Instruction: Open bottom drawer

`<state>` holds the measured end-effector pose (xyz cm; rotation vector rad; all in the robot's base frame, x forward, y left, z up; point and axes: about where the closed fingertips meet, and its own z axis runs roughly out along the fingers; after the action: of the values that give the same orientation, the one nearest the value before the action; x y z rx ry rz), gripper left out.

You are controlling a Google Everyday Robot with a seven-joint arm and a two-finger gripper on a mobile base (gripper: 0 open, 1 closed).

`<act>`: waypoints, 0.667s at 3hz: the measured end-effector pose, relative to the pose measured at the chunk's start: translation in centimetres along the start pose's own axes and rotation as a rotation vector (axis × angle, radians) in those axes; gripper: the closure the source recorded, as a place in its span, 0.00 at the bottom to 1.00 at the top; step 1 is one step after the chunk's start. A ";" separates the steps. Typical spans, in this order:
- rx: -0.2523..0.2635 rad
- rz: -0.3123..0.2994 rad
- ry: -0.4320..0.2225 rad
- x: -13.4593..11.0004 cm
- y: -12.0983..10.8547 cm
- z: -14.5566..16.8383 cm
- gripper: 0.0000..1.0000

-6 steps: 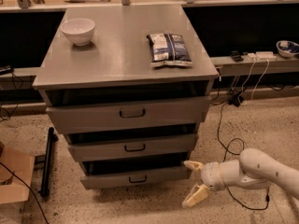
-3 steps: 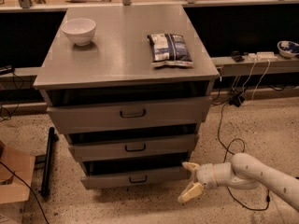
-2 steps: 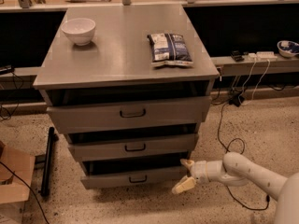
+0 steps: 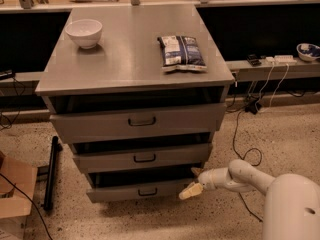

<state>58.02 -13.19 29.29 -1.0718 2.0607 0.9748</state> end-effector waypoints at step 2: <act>-0.080 0.093 0.098 4.2 -2.8 6.6 0.16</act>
Offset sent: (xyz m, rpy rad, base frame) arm 0.0185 0.0481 -0.1262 -0.0213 0.2605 0.1011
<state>59.57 -10.54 21.55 -1.0927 2.1842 1.0779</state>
